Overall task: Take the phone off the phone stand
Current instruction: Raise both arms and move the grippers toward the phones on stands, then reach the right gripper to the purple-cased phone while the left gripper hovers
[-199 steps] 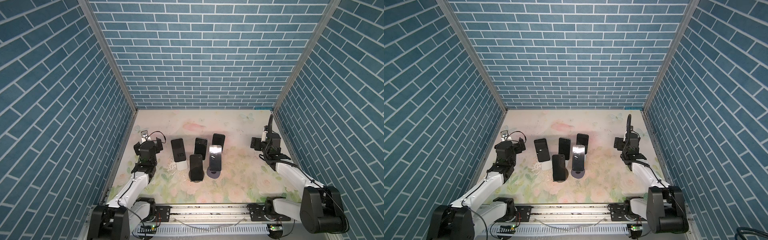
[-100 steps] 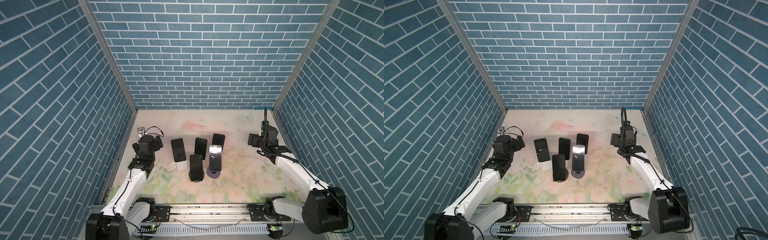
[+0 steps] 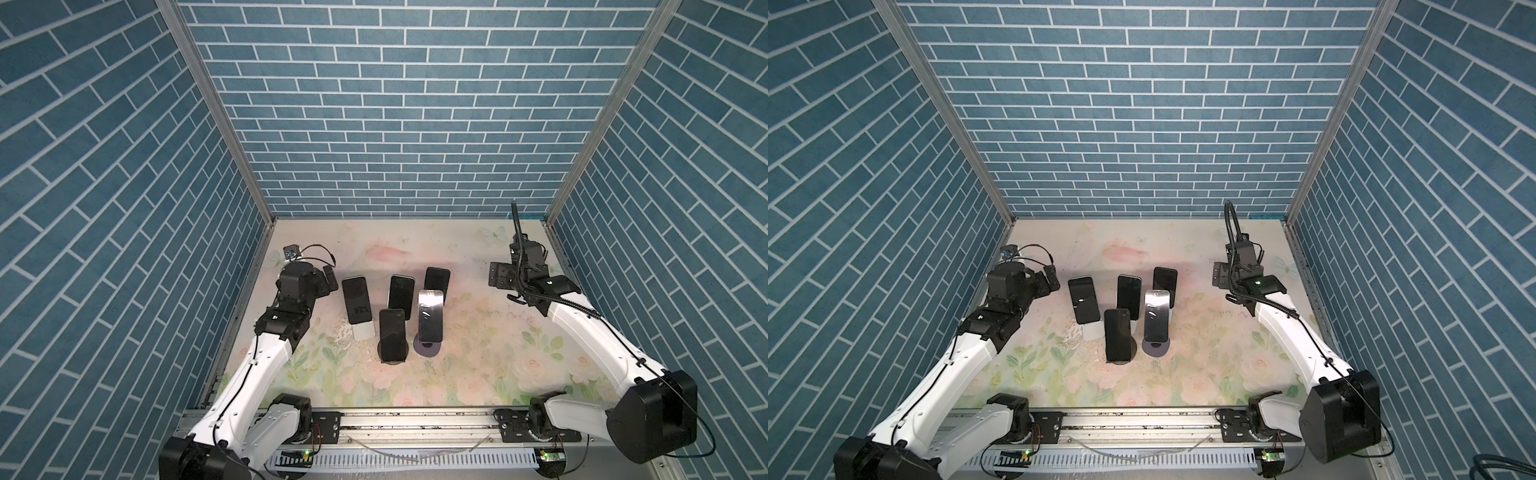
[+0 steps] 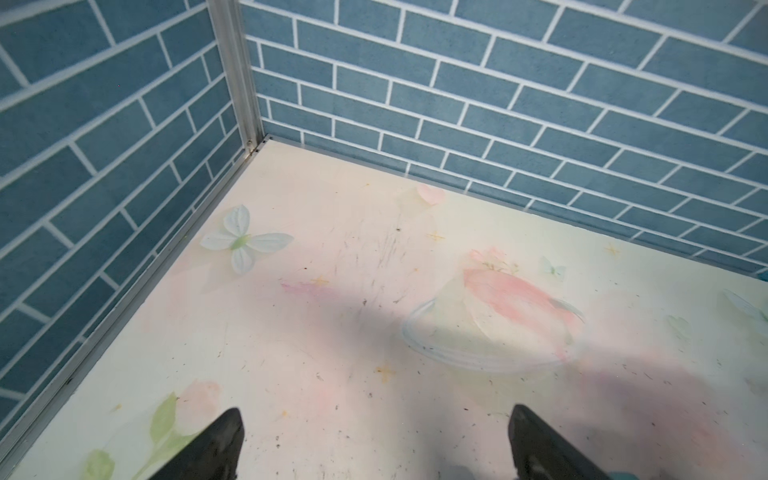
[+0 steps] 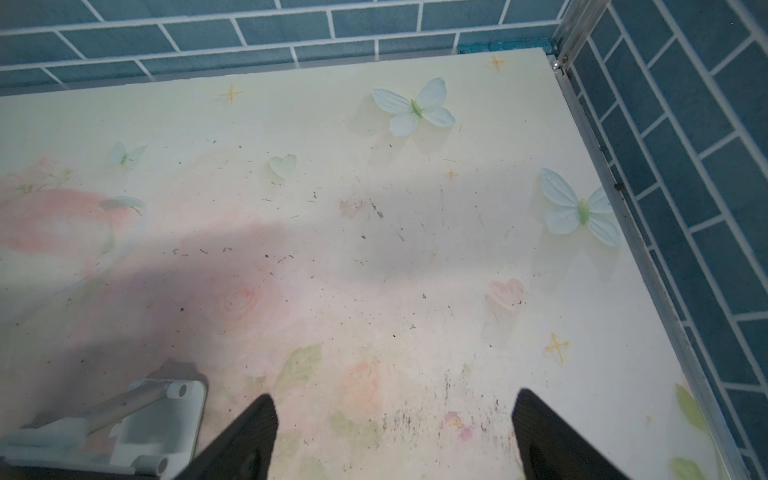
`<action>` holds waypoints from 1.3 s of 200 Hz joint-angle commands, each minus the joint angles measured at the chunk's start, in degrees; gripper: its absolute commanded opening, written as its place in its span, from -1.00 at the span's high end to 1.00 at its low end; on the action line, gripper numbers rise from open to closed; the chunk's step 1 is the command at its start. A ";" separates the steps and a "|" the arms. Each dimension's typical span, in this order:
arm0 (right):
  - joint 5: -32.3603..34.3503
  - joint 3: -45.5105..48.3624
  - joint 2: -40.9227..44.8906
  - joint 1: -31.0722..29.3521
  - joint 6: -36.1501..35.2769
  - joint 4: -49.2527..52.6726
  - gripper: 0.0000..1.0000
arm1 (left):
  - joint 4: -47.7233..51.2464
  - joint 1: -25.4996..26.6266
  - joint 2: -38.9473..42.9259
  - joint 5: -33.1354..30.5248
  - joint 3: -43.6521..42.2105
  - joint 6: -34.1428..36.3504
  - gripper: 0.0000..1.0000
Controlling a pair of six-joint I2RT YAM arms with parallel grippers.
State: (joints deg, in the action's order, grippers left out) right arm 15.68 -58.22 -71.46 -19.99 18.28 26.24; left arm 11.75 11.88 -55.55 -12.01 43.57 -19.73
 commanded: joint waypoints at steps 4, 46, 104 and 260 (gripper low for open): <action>0.67 -4.14 -0.52 -1.82 2.75 5.74 -0.80 | 2.61 1.51 1.40 3.17 2.78 0.24 -0.99; 0.24 -6.09 -1.11 -5.28 3.73 7.67 -0.81 | -1.11 4.26 2.70 9.66 3.70 0.02 -0.99; -1.31 -8.79 -2.78 -10.58 6.47 9.12 -0.82 | -1.89 13.57 -1.66 9.41 6.46 -0.18 -0.99; 3.58 -14.85 -11.47 -33.35 14.11 14.23 -0.90 | -5.66 21.43 -7.68 5.93 7.10 -1.76 -0.99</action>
State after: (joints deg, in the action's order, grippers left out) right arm 16.53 -69.17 -80.71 -51.27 28.95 37.95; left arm 7.46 32.93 -63.05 -5.34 49.60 -21.67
